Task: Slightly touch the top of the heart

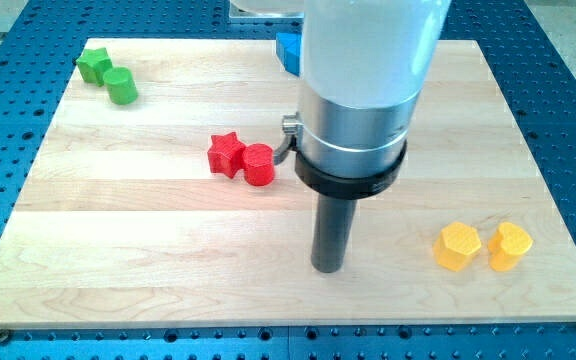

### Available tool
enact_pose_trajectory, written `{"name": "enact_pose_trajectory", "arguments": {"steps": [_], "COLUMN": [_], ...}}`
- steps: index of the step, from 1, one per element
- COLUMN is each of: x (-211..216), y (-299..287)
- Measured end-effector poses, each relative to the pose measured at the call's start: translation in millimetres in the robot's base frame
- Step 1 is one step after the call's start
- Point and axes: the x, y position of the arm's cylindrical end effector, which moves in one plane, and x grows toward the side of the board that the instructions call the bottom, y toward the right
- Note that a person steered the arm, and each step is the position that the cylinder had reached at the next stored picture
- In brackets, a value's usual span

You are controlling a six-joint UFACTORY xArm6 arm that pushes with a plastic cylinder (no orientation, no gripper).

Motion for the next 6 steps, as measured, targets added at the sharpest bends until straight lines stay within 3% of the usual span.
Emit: {"name": "enact_pose_trajectory", "arguments": {"steps": [1, 3, 4, 5, 6], "x": [-21.0, -43.3, -34.7, -55.8, -36.5], "y": [-53.1, -5.8, 25.6, 112.4, 222.6]}}
